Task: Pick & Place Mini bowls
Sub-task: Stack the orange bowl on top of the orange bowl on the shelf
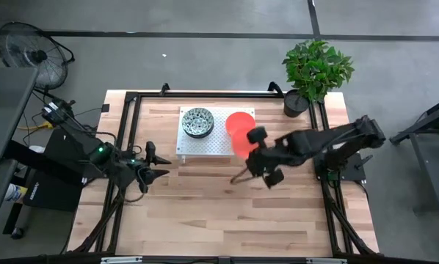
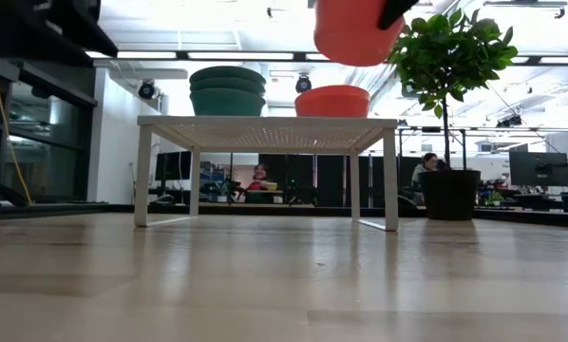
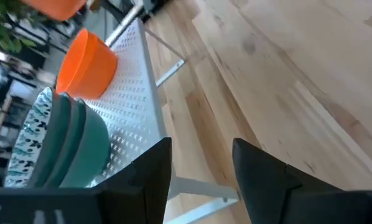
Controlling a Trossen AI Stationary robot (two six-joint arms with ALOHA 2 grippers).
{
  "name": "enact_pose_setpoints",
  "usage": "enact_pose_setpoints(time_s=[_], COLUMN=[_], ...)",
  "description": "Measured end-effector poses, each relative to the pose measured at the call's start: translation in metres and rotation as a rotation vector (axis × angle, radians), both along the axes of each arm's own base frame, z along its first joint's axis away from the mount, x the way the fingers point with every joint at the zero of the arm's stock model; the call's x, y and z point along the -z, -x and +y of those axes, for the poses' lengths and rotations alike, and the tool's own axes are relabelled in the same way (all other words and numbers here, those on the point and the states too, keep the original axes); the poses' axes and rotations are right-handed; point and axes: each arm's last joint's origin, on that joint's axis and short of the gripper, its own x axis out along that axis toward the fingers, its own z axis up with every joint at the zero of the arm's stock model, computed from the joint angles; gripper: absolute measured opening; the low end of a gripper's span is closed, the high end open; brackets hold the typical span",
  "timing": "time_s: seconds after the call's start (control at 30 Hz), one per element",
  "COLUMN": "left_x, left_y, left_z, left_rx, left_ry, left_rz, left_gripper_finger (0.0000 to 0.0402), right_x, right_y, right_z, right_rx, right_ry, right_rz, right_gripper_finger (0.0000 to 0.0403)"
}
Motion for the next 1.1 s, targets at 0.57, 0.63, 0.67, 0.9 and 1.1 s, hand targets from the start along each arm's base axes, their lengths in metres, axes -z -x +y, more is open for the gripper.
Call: enact_pose_setpoints(time_s=[0.57,0.63,0.67,0.9,1.1], left_x=[0.043,0.044,0.044,0.037,0.032], left_y=[-0.014,-0.015,-0.016,-0.013,-0.002], left_z=[0.043,0.048,0.051,0.067,0.076], left_rx=[0.135,0.146,0.157,0.226,0.209], left_ry=[0.121,0.130,0.129,0.180,0.312], left_rz=[-0.175,-0.160,-0.160,-0.207,-0.244], left_gripper_finger=[0.0163,0.0163,0.0163,0.0163,0.0163], right_x=[-0.011,-0.011,-0.011,-0.012,-0.009], right_y=[-0.007,-0.007,-0.007,-0.008,-0.009], right_z=[-0.083,-0.093,-0.098,-0.123,-0.129], right_rx=[0.089,0.097,0.098,0.106,0.103], right_ry=[-0.051,-0.053,-0.061,-0.078,-0.090], right_rz=[-0.057,-0.052,-0.051,-0.078,-0.073], right_gripper_finger=[0.0000,0.0000,0.0000,0.0000,0.0000])
